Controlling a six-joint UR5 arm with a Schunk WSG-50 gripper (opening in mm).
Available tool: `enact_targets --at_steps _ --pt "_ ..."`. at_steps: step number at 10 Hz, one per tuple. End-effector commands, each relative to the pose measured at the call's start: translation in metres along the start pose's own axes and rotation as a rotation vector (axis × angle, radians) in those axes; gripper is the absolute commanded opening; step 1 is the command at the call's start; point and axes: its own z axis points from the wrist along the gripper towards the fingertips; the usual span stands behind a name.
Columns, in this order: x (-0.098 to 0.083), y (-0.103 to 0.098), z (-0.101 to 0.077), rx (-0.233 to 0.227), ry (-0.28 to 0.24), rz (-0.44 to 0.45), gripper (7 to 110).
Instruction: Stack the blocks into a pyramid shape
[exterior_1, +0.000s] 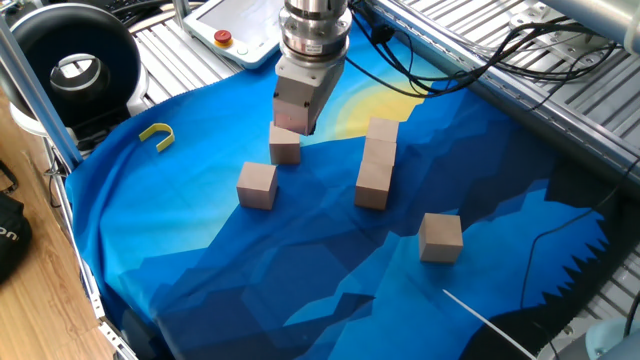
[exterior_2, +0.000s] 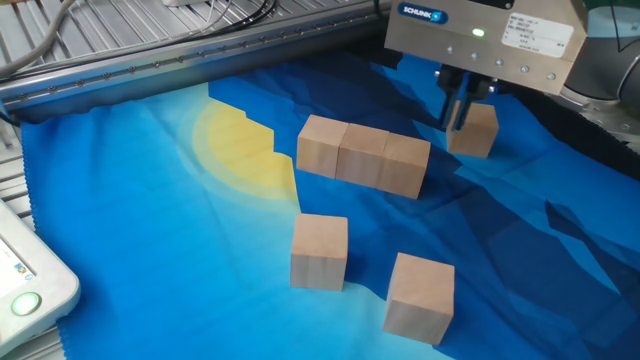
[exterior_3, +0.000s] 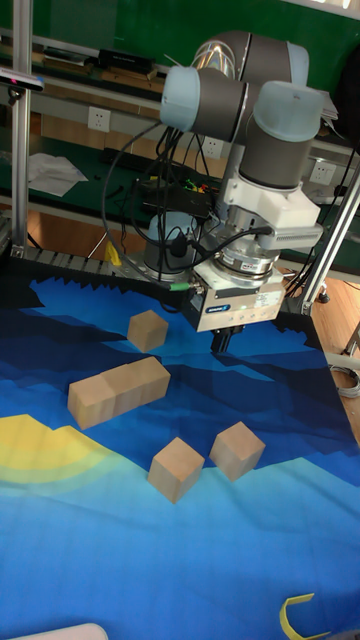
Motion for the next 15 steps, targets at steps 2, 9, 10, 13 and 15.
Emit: enact_targets --at_steps 2,9,10,13,15 --pt "0.003 0.012 -0.002 -0.054 0.012 0.035 7" --pt "0.011 0.016 -0.002 -0.071 0.044 0.005 7" --pt "0.010 0.015 -0.002 -0.068 0.041 -0.001 7" --pt "0.007 0.015 -0.002 -0.068 0.028 -0.009 7" --pt "-0.005 0.005 0.003 -0.032 0.030 -0.016 7"
